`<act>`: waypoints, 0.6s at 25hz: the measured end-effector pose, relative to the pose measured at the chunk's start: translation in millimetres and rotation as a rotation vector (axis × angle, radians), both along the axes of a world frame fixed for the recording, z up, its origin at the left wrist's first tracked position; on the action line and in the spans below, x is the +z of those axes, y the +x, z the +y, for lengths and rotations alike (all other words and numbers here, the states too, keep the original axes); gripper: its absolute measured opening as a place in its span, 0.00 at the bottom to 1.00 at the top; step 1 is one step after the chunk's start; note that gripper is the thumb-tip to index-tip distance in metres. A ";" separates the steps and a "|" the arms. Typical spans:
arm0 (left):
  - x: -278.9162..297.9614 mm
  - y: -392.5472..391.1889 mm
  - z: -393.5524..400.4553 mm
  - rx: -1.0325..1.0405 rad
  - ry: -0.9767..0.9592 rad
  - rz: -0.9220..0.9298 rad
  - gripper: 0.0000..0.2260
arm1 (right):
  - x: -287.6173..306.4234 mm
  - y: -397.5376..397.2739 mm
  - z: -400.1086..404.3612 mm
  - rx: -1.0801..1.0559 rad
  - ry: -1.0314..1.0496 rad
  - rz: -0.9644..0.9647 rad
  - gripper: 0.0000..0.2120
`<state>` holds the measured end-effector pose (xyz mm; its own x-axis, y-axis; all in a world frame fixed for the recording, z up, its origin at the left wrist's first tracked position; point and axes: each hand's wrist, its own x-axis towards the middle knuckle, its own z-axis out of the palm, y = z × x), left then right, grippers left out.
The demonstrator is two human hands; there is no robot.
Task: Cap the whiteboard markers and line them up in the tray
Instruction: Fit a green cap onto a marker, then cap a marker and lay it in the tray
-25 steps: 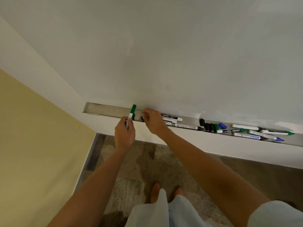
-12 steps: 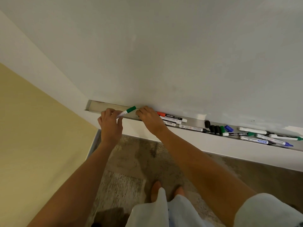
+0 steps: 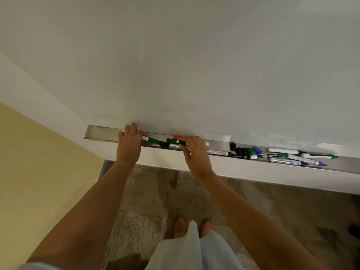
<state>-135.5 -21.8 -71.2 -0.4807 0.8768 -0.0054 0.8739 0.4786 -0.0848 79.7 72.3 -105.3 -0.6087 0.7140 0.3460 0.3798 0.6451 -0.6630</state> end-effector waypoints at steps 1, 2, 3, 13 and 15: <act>-0.4 1.9 3.8 -0.003 -0.006 -0.014 0.14 | 0.5 6.9 1.4 -0.021 0.005 0.004 0.11; -0.8 4.4 7.2 -0.008 -0.010 -0.035 0.14 | 0.7 13.8 2.8 -0.047 0.011 0.002 0.10; -1.2 7.3 10.5 -0.014 -0.020 -0.057 0.15 | 0.4 21.2 4.4 -0.078 0.005 -0.002 0.10; 7.5 33.0 21.0 -0.021 0.023 -0.128 0.11 | 10.1 103.1 42.3 -0.594 -0.249 0.216 0.07; 9.0 42.2 22.8 -0.055 0.082 -0.139 0.09 | 10.8 125.0 53.2 -0.727 -0.283 0.198 0.08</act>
<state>-93.3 1.0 -62.2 -0.4316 0.9021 0.0042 0.8996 0.4301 0.0761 204.6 125.4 -94.6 0.0960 0.9847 0.1455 0.4984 0.0790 -0.8634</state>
